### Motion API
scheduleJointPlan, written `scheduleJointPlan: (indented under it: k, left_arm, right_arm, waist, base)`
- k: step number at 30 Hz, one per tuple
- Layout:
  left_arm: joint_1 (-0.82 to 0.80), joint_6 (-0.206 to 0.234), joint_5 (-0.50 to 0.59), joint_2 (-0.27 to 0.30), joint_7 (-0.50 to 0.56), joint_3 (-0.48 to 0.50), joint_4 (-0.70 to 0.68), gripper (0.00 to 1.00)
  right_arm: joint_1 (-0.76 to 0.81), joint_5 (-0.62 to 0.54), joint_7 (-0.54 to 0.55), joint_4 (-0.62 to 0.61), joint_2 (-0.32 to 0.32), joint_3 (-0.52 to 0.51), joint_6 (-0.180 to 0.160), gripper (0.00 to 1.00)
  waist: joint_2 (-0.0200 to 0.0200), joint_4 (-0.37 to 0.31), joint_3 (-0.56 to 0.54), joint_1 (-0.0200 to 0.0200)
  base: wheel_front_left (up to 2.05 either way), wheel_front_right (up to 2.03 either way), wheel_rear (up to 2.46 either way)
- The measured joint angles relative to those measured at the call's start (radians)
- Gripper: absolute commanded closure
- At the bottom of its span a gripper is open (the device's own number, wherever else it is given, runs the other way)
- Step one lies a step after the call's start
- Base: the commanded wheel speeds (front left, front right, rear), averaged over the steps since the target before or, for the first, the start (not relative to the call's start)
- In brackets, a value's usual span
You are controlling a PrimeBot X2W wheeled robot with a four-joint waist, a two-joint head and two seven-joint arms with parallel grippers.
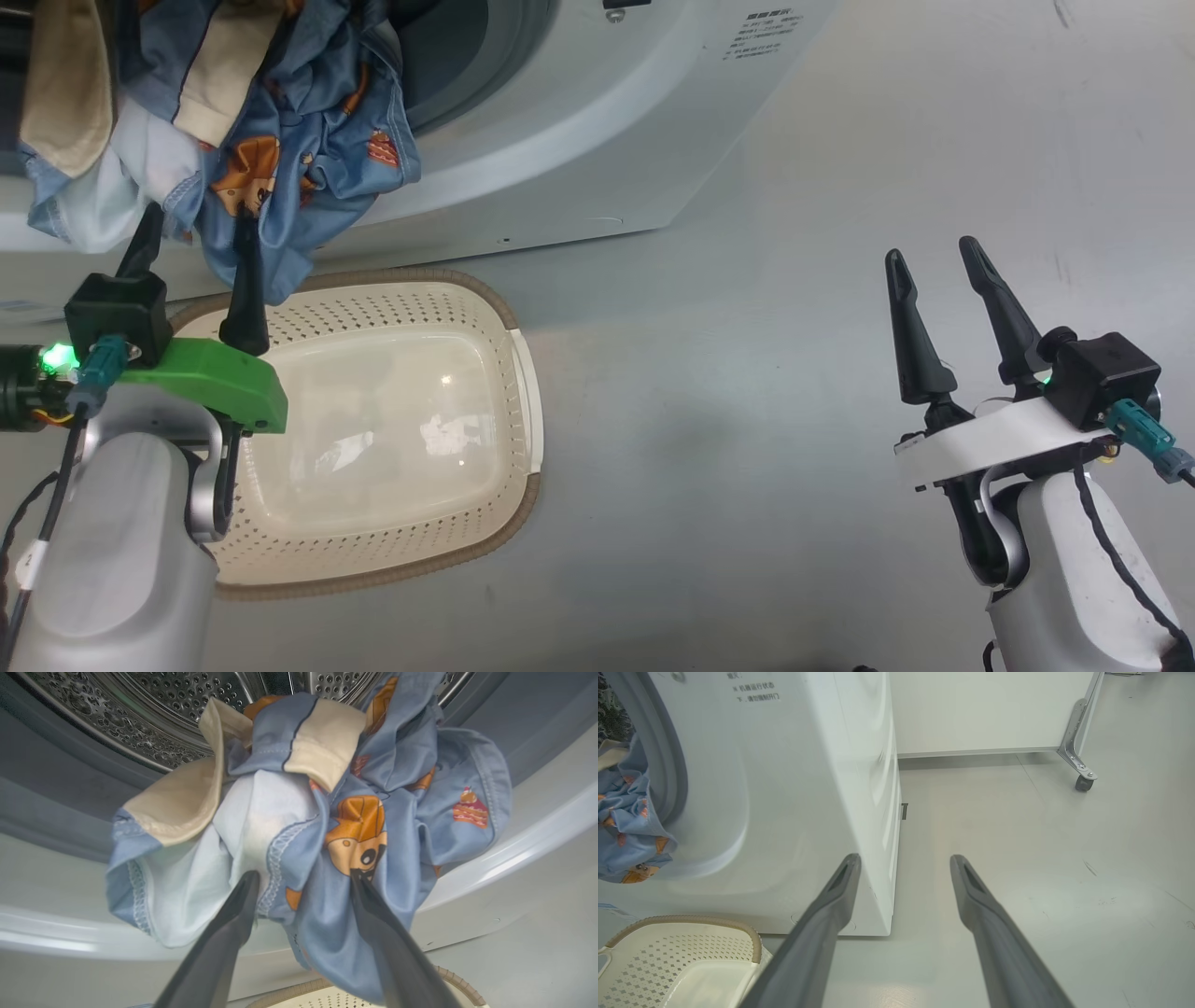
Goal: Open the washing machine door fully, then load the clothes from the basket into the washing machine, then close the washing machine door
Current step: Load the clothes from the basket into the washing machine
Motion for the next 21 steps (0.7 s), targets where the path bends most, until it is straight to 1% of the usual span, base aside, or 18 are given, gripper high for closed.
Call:
scheduleJointPlan:
  k: [21]
  left_arm:
    - [-0.08,-0.001,0.025,0.017,0.003,-0.005,0.114,0.0]
  right_arm:
    - [-0.018,0.0,0.0,0.0,0.005,0.001,0.0,0.0]
  waist:
    - [0.0,-0.024,0.008,0.0]
  base:
    - [0.0,0.0,0.0]
